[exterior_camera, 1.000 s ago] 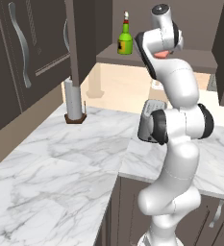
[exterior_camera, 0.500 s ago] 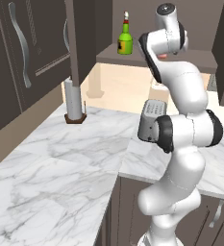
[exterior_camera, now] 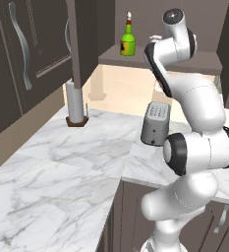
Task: Pick up the bar soap and spray from the sink, and place them back in the cabinet, and close the cabinet doors.
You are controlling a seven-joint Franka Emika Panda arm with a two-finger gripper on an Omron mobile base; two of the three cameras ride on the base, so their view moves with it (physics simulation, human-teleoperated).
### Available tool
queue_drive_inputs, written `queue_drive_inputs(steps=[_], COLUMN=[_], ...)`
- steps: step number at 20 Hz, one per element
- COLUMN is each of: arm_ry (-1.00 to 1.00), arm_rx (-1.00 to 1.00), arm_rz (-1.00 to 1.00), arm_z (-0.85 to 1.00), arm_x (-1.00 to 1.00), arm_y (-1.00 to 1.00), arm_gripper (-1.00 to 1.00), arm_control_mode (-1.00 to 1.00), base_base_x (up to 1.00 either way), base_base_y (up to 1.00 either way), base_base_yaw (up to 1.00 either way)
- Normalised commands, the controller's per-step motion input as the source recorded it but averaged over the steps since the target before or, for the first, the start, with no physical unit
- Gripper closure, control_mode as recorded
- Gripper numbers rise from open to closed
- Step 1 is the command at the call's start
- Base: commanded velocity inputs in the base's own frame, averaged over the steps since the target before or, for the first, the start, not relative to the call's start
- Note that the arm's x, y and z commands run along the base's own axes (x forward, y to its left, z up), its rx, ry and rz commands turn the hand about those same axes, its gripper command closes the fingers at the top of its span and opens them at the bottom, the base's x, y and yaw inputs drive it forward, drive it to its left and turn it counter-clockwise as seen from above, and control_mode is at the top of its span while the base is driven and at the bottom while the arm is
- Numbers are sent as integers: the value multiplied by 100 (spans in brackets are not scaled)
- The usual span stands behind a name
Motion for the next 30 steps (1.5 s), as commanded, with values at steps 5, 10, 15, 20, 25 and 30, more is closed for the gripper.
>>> queue_drive_inputs(steps=[5, 10, 15, 20, 25, 30], arm_ry=[-12, -6, -1, 0, -1, -4], arm_rx=[-7, -4, -1, 0, 0, 0], arm_rz=[0, 0, 0, 0, 0, 0], arm_z=[0, 6, 16, 10, 7, 9], arm_x=[-42, -36, -41, -49, -49, -44], arm_y=[25, 21, 15, 14, 15, 9], arm_gripper=[-100, -100, -100, -100, -100, -100], arm_control_mode=[-100, -100, -100, -100, -100, -100], base_base_x=[0, 0, 0, 0, 0, 0], base_base_y=[0, 0, 0, 0, 0, 0], base_base_yaw=[0, 0, 0, 0, 0, 0])
